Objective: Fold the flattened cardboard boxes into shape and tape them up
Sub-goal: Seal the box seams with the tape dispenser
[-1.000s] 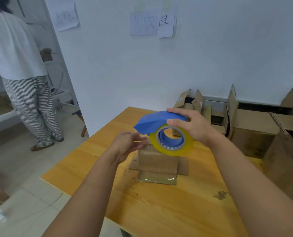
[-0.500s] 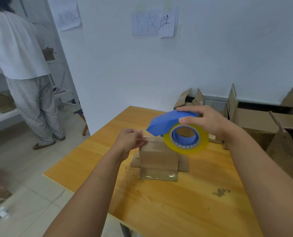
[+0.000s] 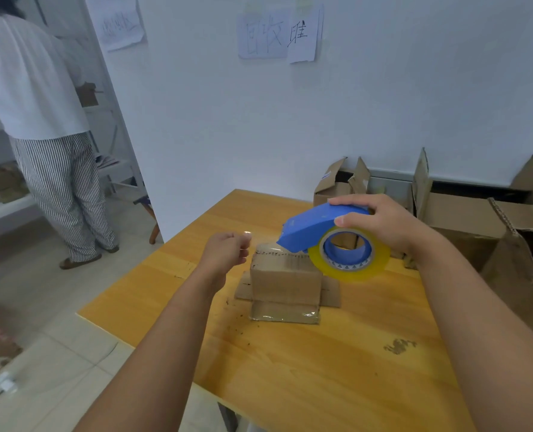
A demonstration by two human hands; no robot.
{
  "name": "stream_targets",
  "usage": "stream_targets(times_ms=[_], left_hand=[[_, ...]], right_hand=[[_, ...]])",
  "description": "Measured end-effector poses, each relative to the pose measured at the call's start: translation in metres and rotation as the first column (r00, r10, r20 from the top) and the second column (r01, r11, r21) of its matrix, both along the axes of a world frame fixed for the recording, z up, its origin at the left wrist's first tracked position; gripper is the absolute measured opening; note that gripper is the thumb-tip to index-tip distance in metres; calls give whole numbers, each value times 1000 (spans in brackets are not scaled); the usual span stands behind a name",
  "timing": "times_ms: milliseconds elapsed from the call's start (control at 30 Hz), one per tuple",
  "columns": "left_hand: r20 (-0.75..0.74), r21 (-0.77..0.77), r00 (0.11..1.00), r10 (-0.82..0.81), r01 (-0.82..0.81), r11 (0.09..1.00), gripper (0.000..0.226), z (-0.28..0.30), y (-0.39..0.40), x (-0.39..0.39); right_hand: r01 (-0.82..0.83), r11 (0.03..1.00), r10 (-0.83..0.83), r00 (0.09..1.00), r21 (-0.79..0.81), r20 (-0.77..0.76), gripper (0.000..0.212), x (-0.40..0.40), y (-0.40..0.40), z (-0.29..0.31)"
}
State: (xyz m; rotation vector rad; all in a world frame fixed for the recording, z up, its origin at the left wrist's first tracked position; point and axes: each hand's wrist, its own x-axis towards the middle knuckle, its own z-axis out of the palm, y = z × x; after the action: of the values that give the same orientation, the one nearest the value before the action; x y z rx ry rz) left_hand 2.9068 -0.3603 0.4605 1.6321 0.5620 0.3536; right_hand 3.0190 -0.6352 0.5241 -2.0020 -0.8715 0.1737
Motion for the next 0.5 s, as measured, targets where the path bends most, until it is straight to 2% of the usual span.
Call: stream_targets(times_ms=[233, 400, 500], left_hand=[[-61, -76, 997, -45, 41, 996, 29, -6, 4, 1], [-123, -98, 987, -101, 89, 991, 35, -15, 10, -3], [-145, -147, 980, -133, 111, 983, 33, -20, 11, -5]], right_hand=[[32, 998, -30, 999, -51, 32, 33, -1, 10, 1], [33, 994, -26, 997, -99, 79, 54, -3, 19, 6], [37, 993, -28, 996, -111, 82, 54, -3, 23, 7]])
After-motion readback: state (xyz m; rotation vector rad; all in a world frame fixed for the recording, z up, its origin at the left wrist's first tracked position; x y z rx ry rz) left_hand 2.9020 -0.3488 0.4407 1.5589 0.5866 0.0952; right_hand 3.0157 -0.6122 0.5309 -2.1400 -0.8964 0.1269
